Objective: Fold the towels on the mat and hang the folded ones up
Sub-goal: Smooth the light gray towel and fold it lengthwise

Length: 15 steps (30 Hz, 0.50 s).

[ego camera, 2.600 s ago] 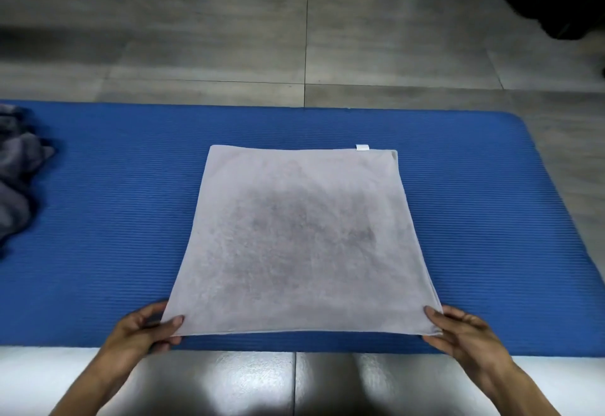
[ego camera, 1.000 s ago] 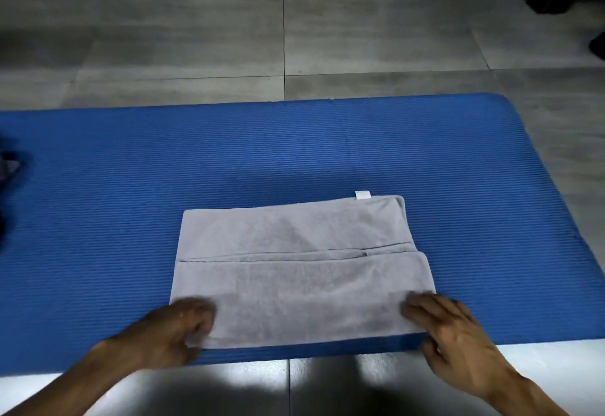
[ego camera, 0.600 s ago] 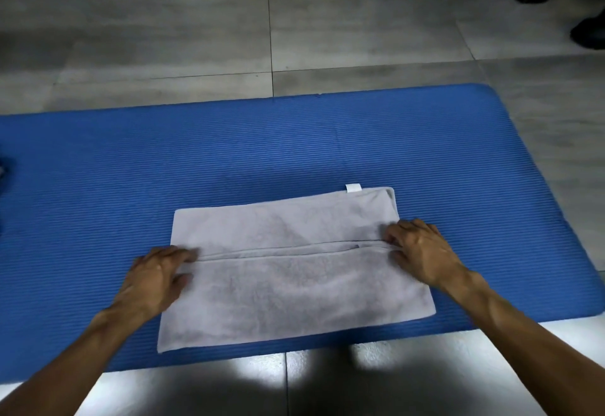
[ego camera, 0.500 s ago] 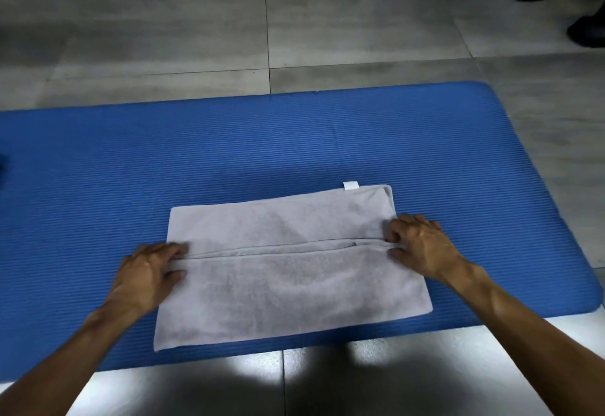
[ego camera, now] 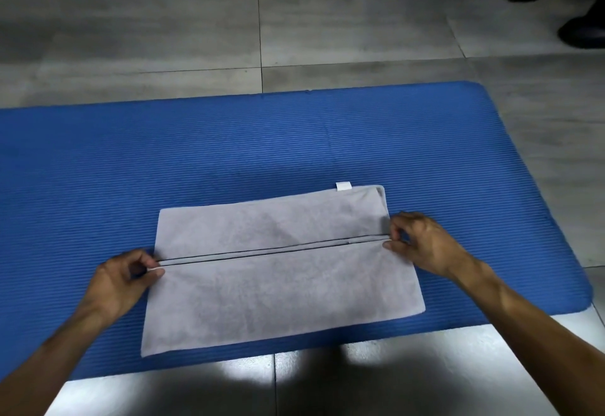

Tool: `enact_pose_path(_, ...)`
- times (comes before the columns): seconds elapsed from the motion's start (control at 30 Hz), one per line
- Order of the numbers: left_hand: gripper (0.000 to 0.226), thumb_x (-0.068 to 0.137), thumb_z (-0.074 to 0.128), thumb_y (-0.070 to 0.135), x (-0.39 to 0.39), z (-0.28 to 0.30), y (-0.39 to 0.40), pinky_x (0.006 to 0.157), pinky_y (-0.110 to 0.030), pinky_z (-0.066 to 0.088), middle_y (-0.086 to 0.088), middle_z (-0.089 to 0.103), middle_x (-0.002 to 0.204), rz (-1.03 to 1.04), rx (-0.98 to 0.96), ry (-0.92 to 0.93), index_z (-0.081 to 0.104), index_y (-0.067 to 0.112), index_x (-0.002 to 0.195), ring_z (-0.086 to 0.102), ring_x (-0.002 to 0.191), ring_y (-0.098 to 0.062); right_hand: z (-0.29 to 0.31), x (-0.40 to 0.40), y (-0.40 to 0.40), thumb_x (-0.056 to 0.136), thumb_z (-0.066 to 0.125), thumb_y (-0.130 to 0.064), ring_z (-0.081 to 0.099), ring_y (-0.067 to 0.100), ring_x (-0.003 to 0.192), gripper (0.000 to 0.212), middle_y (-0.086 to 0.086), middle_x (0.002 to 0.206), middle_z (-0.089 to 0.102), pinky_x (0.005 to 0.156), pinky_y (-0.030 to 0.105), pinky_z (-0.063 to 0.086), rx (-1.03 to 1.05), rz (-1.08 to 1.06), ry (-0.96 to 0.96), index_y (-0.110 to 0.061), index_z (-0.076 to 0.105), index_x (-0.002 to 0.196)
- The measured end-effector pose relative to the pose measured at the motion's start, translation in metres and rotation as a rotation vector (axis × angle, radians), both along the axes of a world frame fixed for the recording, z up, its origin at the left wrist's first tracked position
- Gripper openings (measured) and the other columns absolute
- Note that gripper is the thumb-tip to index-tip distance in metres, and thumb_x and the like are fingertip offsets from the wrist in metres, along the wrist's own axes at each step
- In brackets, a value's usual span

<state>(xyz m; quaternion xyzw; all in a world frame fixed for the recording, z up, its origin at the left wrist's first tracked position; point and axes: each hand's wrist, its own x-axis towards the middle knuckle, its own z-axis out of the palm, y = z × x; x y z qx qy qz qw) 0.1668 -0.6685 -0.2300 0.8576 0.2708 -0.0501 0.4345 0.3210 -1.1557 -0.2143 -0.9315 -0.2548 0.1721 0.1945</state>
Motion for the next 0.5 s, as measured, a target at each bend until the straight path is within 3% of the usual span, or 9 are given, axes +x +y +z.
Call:
enact_pose_path(0.1, 0.011, 0.077, 0.07, -0.012, 0.002, 0.0, -0.003, 0.061, -0.001, 0.041, -0.013, 0.064, 0.074, 0.039, 0.017, 0.013, 0.06, -0.01, 0.081, 0.058, 0.058, 0.008, -0.006, -0.002, 0.007, 0.085, 0.072, -0.022, 0.048, 0.002, 0.069, 0.023, -0.014, 0.077, 0.051, 0.064, 0.02, 0.035, 0.001, -0.038, 0.062, -0.023, 0.049, 0.083)
enact_pose_path(0.17, 0.023, 0.076, 0.072, -0.009, 0.002, 0.0, 0.002, 0.066, -0.005, 0.043, -0.015, 0.064, 0.072, 0.068, 0.004, 0.045, 0.061, -0.001, 0.095, 0.059, 0.058, 0.005, -0.009, -0.002, 0.01, 0.086, 0.07, -0.021, 0.05, 0.0, 0.076, 0.021, -0.017, 0.089, 0.053, 0.07, 0.018, 0.037, -0.011, -0.031, 0.094, -0.025, 0.053, 0.096)
enact_pose_path(0.27, 0.024, 0.077, 0.072, -0.008, -0.001, 0.008, 0.005, 0.069, -0.003, 0.045, -0.012, 0.069, 0.084, 0.006, -0.051, 0.112, 0.07, 0.012, 0.089, 0.06, 0.068, -0.001, -0.005, 0.001, 0.006, 0.085, 0.072, -0.021, 0.049, 0.0, 0.074, 0.026, -0.015, 0.082, 0.053, 0.068, 0.022, 0.036, -0.061, -0.01, 0.172, -0.034, 0.05, 0.078)
enact_pose_path(0.37, 0.011, 0.078, 0.073, -0.002, -0.004, 0.025, 0.011, 0.063, -0.002, 0.045, -0.007, 0.073, 0.084, -0.006, -0.143, 0.182, 0.073, 0.007, 0.084, 0.062, 0.079, -0.016, 0.016, 0.01, -0.004, 0.08, 0.079, -0.022, 0.054, 0.0, 0.064, 0.018, -0.011, 0.071, 0.062, 0.063, 0.019, 0.041, -0.04, -0.068, 0.451, -0.027, 0.063, 0.074)
enact_pose_path(0.5, 0.015, 0.083, 0.068, 0.006, 0.001, 0.038, 0.034, 0.05, -0.018, 0.041, -0.01, 0.065, 0.069, -0.005, -0.285, 0.313, 0.069, 0.001, 0.098, 0.052, 0.061, -0.013, 0.054, 0.033, -0.002, 0.082, 0.077, -0.015, 0.061, 0.009, 0.07, 0.007, -0.001, 0.077, 0.071, 0.066, 0.023, 0.045, 0.137, -0.11, 0.739, -0.015, 0.07, 0.084)
